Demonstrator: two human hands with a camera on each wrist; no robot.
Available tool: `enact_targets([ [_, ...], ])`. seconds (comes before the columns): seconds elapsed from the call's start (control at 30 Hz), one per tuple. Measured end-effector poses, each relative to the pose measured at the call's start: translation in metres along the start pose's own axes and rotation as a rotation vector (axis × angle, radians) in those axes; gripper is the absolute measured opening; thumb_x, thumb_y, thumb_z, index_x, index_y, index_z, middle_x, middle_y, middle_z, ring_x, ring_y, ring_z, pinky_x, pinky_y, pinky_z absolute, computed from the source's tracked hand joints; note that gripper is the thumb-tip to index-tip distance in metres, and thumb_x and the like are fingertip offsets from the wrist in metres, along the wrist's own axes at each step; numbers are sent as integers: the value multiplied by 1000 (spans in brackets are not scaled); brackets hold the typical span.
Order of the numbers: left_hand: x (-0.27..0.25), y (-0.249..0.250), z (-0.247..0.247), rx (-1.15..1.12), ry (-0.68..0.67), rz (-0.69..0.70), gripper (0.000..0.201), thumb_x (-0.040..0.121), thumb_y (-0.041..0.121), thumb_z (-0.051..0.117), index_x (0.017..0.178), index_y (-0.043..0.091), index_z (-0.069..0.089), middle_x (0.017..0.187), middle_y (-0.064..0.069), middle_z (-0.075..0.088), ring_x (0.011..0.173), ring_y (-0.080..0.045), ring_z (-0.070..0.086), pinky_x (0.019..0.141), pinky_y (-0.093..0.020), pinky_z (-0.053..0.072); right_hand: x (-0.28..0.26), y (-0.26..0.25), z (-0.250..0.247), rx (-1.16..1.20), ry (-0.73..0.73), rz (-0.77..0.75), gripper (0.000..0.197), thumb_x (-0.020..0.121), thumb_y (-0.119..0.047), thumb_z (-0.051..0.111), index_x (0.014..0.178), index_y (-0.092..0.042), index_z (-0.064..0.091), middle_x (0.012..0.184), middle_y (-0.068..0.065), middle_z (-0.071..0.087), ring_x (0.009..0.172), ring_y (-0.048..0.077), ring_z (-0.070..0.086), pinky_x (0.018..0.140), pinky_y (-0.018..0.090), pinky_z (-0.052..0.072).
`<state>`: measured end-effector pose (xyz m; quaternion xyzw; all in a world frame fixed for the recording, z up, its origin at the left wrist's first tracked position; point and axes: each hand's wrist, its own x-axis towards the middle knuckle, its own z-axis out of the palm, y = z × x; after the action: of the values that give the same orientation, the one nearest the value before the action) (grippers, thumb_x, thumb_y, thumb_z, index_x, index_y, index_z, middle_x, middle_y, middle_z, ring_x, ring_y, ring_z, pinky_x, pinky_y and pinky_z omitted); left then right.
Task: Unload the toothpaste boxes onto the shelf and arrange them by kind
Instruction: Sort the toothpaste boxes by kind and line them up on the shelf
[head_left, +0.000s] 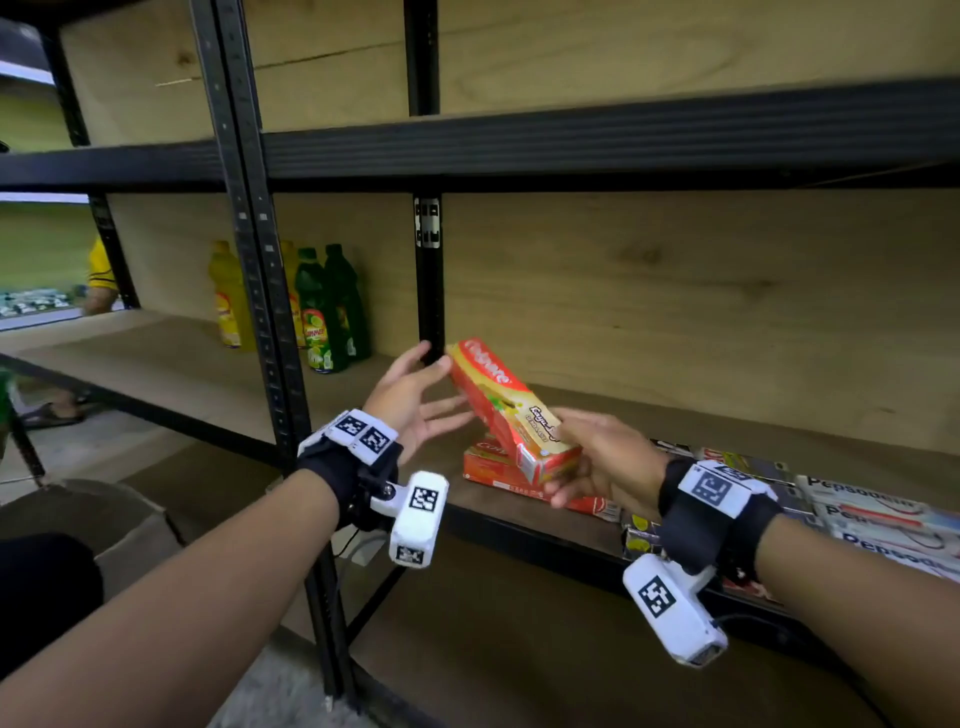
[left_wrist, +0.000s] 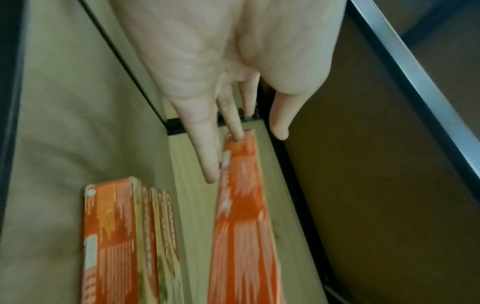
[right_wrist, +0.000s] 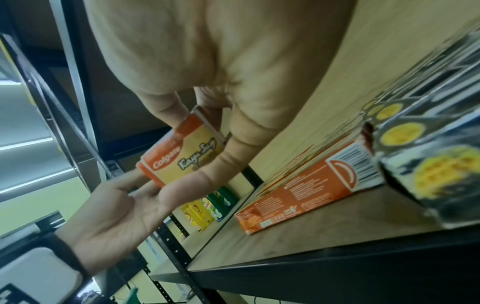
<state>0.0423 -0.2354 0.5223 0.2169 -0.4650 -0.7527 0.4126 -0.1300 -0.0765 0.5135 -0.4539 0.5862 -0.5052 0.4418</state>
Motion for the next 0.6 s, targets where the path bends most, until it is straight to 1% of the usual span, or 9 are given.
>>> enact_targets([
  [0.1,2,-6,-19,43,-9,-82,75,85,-1,66,146,30,34,138,-12,48,108,-42,62,83,-46,58,-8,3,-10,-57,-4,67,34,101,-9,34,125,-19,56,78,20,63,57,23,59,45,28,53],
  [0.17,0,-17,-30,157,-71,-110,83,82,-12,64,148,26,33,141,-11,47,111,-36,63,84,-42,58,-11,5,-16,-113,22,125,35,99,-9,34,125,-20,54,74,18,62,54,22,57,43,26,48],
  [0.23,-2,-28,-37,278,-135,-173,79,79,-17,63,145,18,38,137,-14,50,112,-33,63,84,-39,58,-15,5,-21,-188,38,187,33,100,-12,35,126,-21,53,75,17,61,54,20,56,44,26,44],
  [0.3,-2,-37,-46,417,-192,-251,81,75,-16,69,144,16,41,132,-15,53,110,-31,65,84,-38,59,-18,5,-24,-310,-6,230,24,101,-25,46,123,-21,55,81,14,60,56,17,56,48,27,43],
  [0.33,-1,-40,-49,482,-217,-280,82,73,-14,73,143,17,42,131,-15,55,108,-30,66,83,-39,58,-18,5,-26,-409,-35,241,29,96,-36,57,122,-23,55,85,10,61,59,15,57,51,26,44],
  [0.4,1,-44,-54,613,-249,-282,77,72,-5,79,138,19,47,126,-13,59,100,-27,70,80,-39,59,-17,7,-28,-654,-50,238,66,76,-51,76,132,-29,49,102,3,66,74,11,61,59,25,48],
  [0.43,1,-45,-54,673,-253,-261,72,71,-1,81,134,19,51,123,-11,62,92,-24,71,76,-38,60,-17,8,-28,-814,-27,210,79,71,-53,79,139,-31,44,118,-1,63,89,11,62,69,25,50],
  [0.5,1,-46,-53,766,-233,-209,63,71,4,83,126,18,56,112,-7,68,70,-19,67,61,-32,60,-14,11,-26,-1122,72,122,86,72,-53,78,145,-32,38,144,-6,47,121,13,51,94,27,45],
  [0.6,3,-45,-47,1009,-203,-121,57,70,11,85,120,17,59,97,-1,72,57,-15,61,50,-27,55,-9,15,-26,-1298,108,69,86,73,-55,76,146,-29,37,151,-5,40,133,17,43,106,32,40],
])
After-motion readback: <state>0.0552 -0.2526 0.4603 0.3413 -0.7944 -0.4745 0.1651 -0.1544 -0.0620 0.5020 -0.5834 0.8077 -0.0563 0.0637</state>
